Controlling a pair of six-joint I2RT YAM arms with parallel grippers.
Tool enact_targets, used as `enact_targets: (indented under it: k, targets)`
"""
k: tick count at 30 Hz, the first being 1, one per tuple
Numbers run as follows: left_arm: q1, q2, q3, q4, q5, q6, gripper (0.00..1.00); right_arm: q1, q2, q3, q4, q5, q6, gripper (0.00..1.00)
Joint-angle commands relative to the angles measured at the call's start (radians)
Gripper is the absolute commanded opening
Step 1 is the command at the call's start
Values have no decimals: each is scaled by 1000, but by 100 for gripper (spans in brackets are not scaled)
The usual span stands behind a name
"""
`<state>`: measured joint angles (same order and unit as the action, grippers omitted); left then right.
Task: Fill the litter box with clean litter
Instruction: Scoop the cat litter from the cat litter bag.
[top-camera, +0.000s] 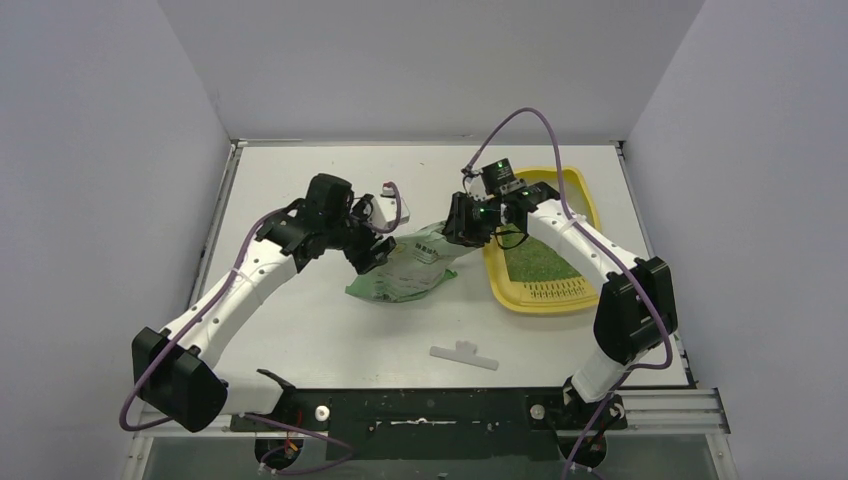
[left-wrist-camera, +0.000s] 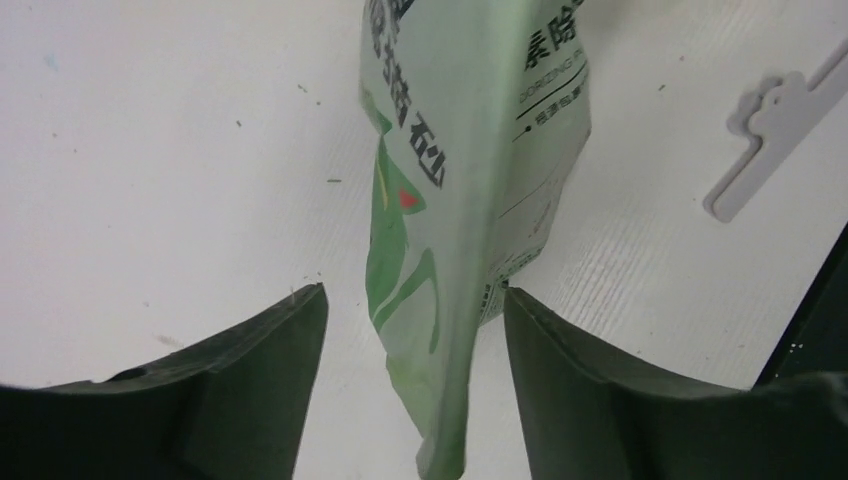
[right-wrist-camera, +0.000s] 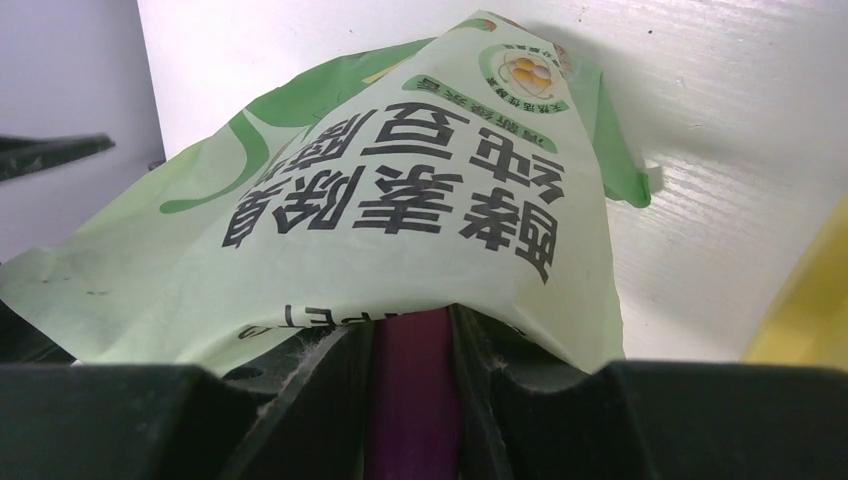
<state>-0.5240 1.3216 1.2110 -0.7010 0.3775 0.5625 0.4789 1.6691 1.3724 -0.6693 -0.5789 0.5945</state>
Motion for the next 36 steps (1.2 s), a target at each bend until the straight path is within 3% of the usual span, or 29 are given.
enact_targets:
  k: [1, 4, 7, 12, 14, 17, 19, 22, 28, 36]
  targets:
    - [62, -54, -55, 129, -52, -177, 69, 19, 1, 45, -51, 59, -45, 0]
    - [124, -68, -104, 175, -18, -251, 74, 21, 5, 73, -68, 34, -56, 0]
    - [174, -56, -134, 186, 137, -259, 77, 36, 23, 129, -112, 25, -85, 0]
    - [179, 27, -86, 122, 280, -206, 68, 58, 29, 219, -160, 28, -109, 0]
    - [179, 69, -51, 87, 322, -189, 56, 58, 27, 254, -187, 53, -114, 0]
    - [179, 134, 12, 21, 333, -176, 17, 57, 19, 293, -239, 110, -128, 0]
    - [179, 169, 47, -33, 328, -162, 2, 56, 20, 304, -261, 128, -138, 0]
    - [179, 184, 57, -68, 333, -124, 0, 60, 63, 291, -256, 108, -140, 0]
    - [179, 101, -28, 34, 329, -99, 0, 133, 208, 239, -179, 52, -122, 0]
    - [178, 39, -96, 102, 297, -86, 0, 115, 243, 193, -108, 57, -71, 0]
